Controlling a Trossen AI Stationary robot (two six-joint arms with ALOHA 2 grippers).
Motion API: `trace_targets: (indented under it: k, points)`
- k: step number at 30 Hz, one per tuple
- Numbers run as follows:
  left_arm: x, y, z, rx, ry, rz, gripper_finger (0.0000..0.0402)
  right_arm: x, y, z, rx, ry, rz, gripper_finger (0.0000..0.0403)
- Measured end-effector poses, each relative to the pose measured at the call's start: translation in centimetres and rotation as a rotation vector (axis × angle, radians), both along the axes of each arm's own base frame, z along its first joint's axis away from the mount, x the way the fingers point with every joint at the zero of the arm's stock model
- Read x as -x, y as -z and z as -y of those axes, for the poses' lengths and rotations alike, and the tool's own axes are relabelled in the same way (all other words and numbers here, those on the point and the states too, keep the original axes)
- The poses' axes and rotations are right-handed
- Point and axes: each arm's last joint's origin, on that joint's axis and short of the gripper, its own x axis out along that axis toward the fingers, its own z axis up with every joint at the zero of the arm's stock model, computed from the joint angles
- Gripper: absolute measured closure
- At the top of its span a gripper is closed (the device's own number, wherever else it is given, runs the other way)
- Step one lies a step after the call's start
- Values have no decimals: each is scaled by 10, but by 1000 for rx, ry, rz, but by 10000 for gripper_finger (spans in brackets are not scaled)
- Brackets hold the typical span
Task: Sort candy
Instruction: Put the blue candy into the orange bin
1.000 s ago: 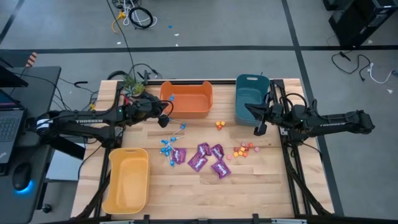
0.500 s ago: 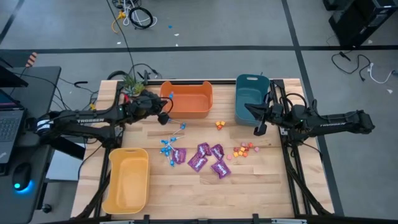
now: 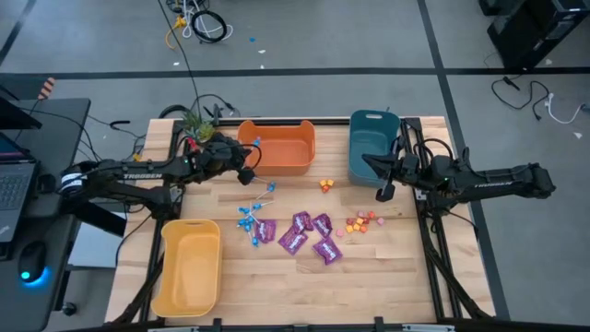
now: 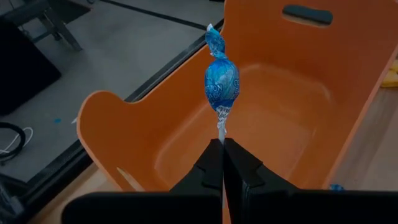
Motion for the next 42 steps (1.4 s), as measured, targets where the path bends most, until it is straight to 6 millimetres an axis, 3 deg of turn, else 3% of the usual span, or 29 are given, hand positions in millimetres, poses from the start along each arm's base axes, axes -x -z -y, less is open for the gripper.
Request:
trace_targets:
  k: [42]
  points:
    - [5, 7, -2, 103, 19, -39, 401, 0, 0, 0, 2, 0, -1, 402]
